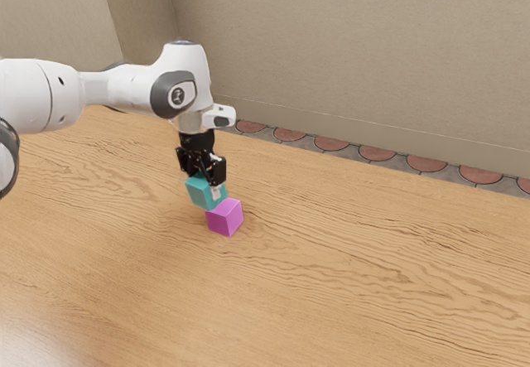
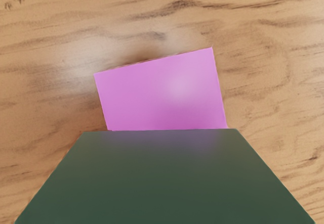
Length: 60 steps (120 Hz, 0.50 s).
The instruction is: Pick up the blue block with one arm, and put the blue block on the pink block with one arm
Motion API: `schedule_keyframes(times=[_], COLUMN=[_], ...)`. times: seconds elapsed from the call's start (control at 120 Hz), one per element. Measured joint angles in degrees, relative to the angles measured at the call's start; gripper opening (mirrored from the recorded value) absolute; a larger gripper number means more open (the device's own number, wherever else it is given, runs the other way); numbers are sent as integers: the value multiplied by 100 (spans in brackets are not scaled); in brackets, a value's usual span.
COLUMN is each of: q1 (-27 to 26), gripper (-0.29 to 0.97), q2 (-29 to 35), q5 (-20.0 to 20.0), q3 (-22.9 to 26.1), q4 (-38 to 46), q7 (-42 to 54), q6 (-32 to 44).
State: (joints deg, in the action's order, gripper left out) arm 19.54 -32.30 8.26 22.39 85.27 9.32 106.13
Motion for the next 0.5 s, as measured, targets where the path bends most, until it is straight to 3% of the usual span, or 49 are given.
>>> schedule_keyframes(times=[0.5], q1=[-286], gripper=[39], q2=[-485], q5=[46], q3=[-145], q4=[-566], q7=[131], q6=[-116])
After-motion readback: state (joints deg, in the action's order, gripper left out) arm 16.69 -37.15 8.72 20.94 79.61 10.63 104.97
